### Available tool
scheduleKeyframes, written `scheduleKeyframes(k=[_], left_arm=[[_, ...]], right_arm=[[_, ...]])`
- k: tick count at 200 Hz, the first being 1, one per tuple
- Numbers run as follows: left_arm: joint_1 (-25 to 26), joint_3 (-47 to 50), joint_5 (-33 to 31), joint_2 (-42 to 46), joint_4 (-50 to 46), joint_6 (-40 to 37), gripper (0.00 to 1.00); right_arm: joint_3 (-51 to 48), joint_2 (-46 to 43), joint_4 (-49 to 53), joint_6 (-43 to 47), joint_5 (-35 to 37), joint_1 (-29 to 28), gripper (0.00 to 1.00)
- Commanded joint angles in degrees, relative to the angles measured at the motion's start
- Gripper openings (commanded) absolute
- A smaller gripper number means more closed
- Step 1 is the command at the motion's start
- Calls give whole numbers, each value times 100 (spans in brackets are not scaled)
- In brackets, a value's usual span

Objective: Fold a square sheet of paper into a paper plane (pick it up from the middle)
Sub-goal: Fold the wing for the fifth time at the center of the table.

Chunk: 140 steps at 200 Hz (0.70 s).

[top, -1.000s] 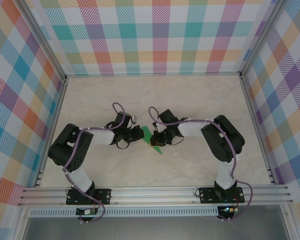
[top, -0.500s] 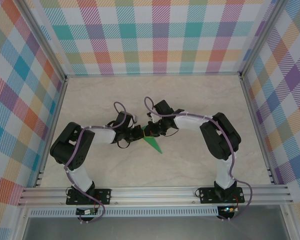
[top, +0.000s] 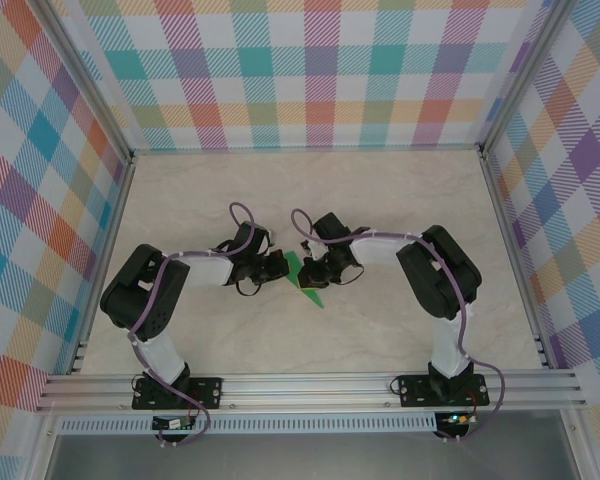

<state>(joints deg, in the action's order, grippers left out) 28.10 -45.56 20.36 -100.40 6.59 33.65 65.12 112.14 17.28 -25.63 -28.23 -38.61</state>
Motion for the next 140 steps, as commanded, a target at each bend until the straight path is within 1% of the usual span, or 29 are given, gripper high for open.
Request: scheduleKeyframes(k=[1, 46, 88, 121, 140], left_arm=[[0, 77, -724, -296, -671, 22, 2], [-1, 39, -840, -286, -800, 45, 2], [-8, 13, -875, -297, -837, 42, 2], [-6, -38, -836, -271, -897, -14, 2], [-3, -203, -721, -190, -1024, -98, 6]], right_arm=[[-220, -177, 384, 235, -102, -24, 9], [-761, -620, 575, 387, -142, -28, 9], [-1386, -972, 592, 343, -166, -29, 9], [-1643, -1265, 577, 212, 132, -23, 8], [-1635, -1764, 369, -11, 362, -24, 9]])
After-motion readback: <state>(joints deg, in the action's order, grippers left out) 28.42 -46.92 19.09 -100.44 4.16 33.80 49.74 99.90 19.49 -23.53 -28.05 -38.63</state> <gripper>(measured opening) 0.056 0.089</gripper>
